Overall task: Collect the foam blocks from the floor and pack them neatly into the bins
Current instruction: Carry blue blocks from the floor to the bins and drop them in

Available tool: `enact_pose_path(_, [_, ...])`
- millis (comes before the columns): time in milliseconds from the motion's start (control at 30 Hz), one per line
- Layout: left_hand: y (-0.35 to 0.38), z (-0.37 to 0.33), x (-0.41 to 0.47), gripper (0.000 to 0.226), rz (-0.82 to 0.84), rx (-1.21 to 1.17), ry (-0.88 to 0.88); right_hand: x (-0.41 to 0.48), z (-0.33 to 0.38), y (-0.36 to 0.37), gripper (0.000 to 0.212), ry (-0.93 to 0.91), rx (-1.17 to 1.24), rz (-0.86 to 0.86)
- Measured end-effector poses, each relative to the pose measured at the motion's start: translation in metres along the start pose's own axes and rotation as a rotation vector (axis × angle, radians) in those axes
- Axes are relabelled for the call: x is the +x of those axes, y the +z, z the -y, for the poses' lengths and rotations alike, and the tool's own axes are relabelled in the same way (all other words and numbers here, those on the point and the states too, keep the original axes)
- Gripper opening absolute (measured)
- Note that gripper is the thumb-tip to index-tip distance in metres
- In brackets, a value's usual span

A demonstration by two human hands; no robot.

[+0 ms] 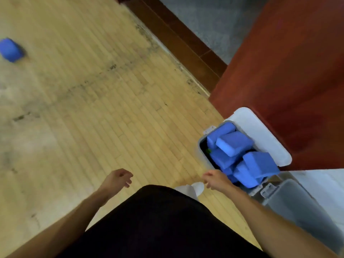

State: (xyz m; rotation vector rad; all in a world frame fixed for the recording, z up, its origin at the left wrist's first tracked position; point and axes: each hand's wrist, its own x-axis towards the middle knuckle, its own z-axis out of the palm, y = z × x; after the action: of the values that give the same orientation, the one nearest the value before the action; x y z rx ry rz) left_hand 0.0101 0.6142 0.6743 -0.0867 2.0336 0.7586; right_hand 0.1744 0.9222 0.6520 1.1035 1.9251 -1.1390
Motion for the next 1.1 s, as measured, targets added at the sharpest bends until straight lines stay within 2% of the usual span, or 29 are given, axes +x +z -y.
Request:
enact_pose_path(200, [-0.079,0.176,-0.052,0.019,-0.191,-0.354,-0.227,0.004,0.102,0.117,0.019,-0.033,-0.186,0.102])
enact_pose_path(333, [-0.112,0.263,-0.086,0.021,-0.403,-0.733,-0.419,0.004,0.202,0.187,0.018,-0.17,-0.305,0.143])
enact_pose_path(400, [-0.122,0.291,-0.099,0.021,-0.463,-0.865,-0.451,0.001,0.253,0.221,0.017,-0.244,-0.369,0.167])
enact_pose_path(567, [-0.142,0.329,-0.117,0.019,-0.574,-1.072,-0.484,-0.001,0.354,0.309,0.016,-0.403,-0.559,0.321])
enact_pose_path(700, [-0.157,0.352,-0.123,0.019,-0.629,-1.202,-0.565,0.017,0.413,0.375,0.017,-0.416,-0.76,0.416])
enact_pose_path(900, [-0.2,0.374,-0.137,0.022,-0.802,-1.351,-0.729,0.022,0.501,0.463,0.015,-0.437,-0.981,0.514])
enact_pose_path(1000, [-0.225,0.384,-0.141,0.021,-0.933,-1.443,-0.798,0.018,0.54,0.514,0.014,-0.473,-1.048,0.615])
enact_pose_path(1100, [-0.225,0.394,-0.149,0.022,-1.003,-1.549,-0.865,0.003,0.567,0.563,0.014,-0.523,-1.172,0.656])
